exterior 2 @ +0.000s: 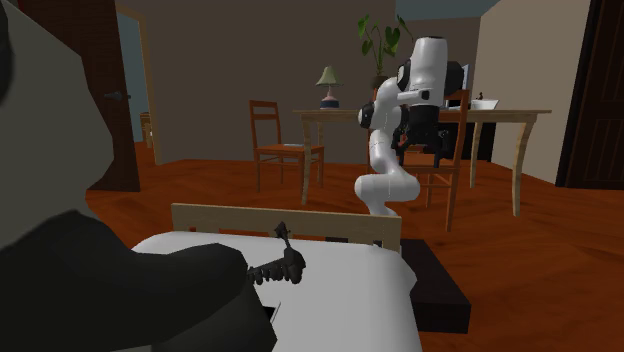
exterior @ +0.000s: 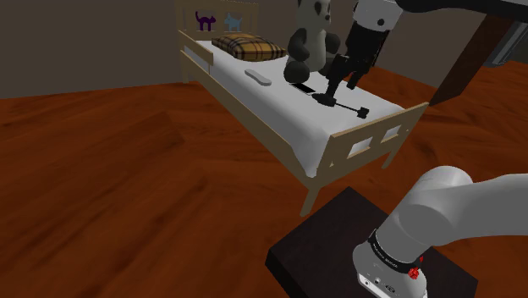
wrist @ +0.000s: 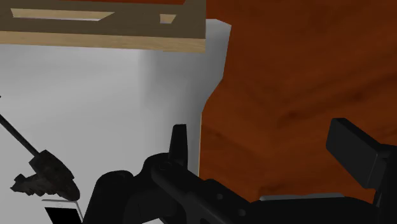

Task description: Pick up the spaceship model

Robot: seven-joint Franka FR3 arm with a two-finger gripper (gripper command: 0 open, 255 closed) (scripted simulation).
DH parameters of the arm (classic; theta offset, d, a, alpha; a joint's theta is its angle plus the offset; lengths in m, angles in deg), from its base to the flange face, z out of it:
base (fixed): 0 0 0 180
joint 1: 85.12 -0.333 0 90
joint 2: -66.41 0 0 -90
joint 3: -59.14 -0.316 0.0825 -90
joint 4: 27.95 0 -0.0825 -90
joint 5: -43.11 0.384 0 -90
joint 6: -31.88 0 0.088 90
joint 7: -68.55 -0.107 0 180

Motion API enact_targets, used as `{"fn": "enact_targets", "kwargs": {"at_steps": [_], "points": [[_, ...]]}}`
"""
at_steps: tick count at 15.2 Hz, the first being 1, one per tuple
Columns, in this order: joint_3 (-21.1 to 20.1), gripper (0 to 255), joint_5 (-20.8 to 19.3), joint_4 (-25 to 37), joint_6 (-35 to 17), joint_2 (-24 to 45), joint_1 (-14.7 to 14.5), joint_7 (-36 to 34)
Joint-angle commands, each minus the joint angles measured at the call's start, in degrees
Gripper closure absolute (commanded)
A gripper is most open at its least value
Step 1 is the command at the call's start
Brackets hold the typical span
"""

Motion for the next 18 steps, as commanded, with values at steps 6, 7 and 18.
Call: {"fn": "enact_targets", "kwargs": {"at_steps": [6, 7, 18], "points": [[7.77, 0, -3.02, -2.55, -3.79, 0.91, 0.73, 9.54], [9.34, 0, -3.58, -2.79, -4.58, 1.41, 0.87, 11.45], [26.83, 0, -6.63, 0.53, -13.43, 13.34, 0.60, 32.86]]}}
